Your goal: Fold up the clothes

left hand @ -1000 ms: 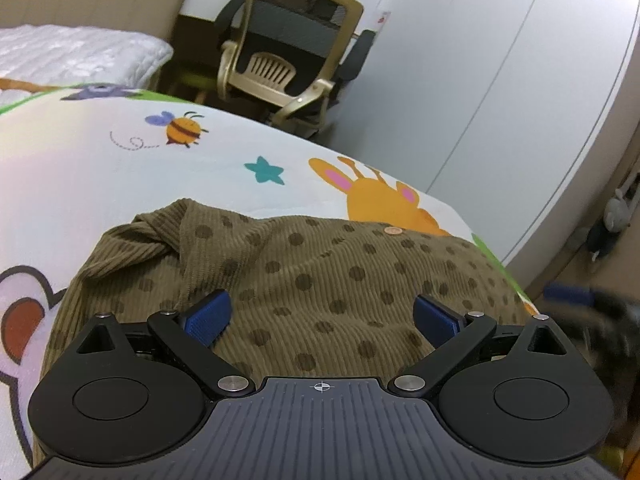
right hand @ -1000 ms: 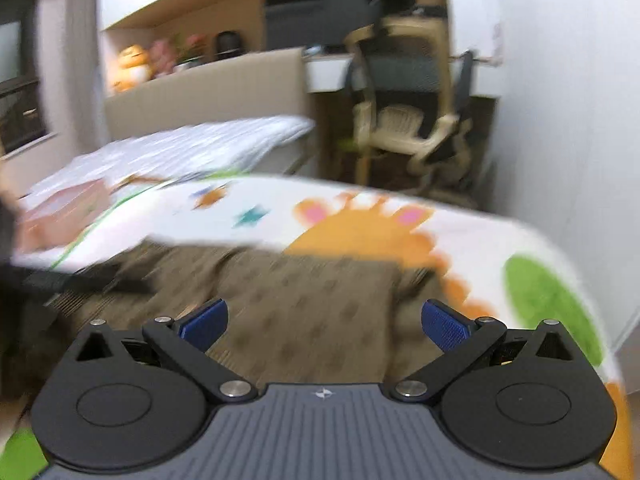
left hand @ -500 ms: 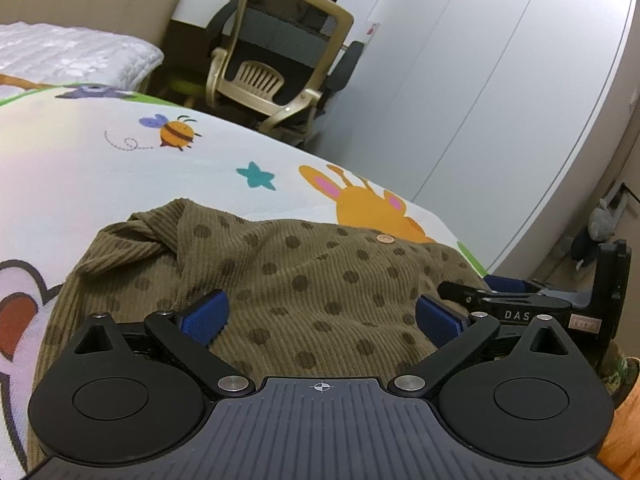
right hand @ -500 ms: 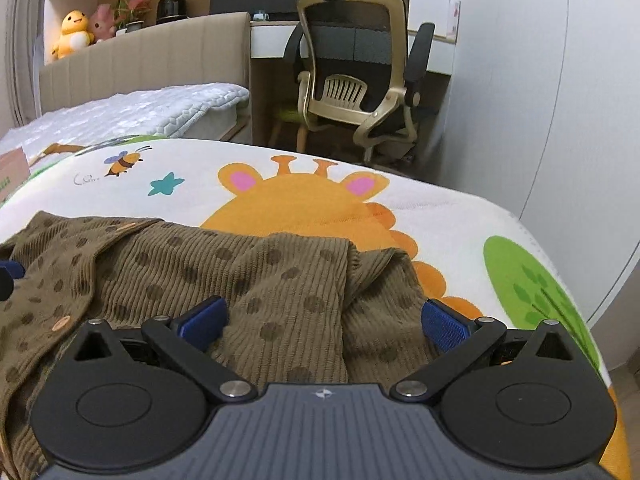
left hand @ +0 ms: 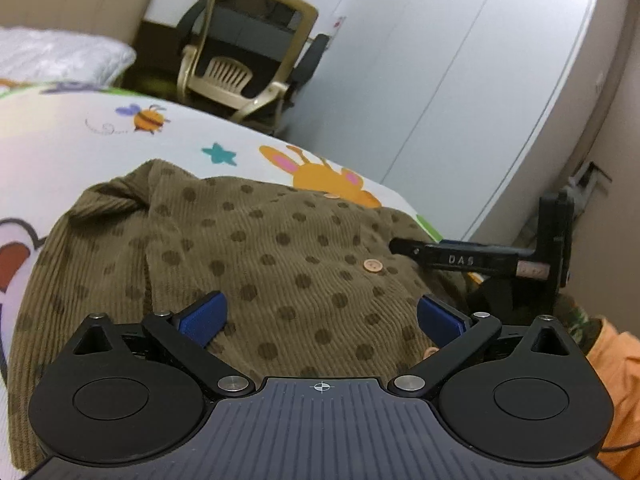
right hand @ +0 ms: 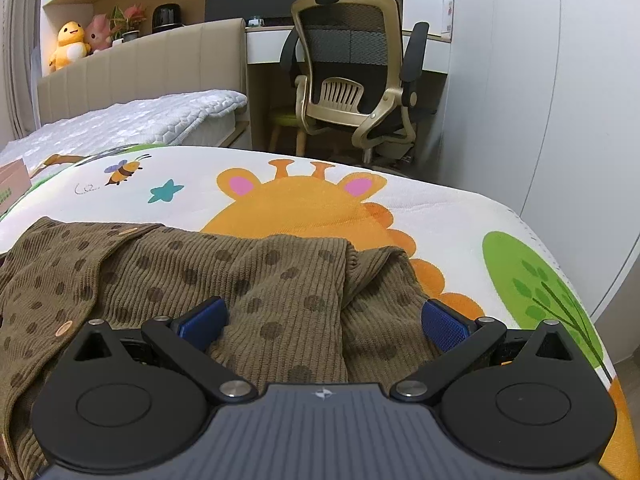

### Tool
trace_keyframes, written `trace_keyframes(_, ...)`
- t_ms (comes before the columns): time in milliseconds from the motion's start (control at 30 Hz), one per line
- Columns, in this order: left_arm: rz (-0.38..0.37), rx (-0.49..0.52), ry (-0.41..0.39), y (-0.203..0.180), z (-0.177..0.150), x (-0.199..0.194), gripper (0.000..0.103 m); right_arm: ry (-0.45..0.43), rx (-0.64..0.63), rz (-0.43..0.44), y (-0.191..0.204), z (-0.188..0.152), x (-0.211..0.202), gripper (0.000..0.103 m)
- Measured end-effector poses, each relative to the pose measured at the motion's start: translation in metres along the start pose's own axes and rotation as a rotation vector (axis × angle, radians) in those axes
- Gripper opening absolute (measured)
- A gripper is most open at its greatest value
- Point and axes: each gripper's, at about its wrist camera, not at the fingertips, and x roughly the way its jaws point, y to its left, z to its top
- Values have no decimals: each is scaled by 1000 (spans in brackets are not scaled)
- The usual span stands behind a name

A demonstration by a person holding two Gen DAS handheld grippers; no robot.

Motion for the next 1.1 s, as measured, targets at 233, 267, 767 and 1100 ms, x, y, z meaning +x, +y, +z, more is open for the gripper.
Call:
trace_keyframes(233, 4, 5, -19, 0, -4, -3, 103, 11, 37, 28, -6, 0, 2, 103)
trace_keyframes(267, 4, 4, -22, 1, -4, -4, 103, 13, 40, 31, -6, 0, 3, 103)
trace_keyframes(767, -19, -18, -31, 6, -3, -5, 103, 32, 93, 70, -14, -1, 6, 103)
trace_keyframes(1100, -40, -40, -37, 11, -4, -7, 103, 36, 128, 94, -19, -1, 7, 103)
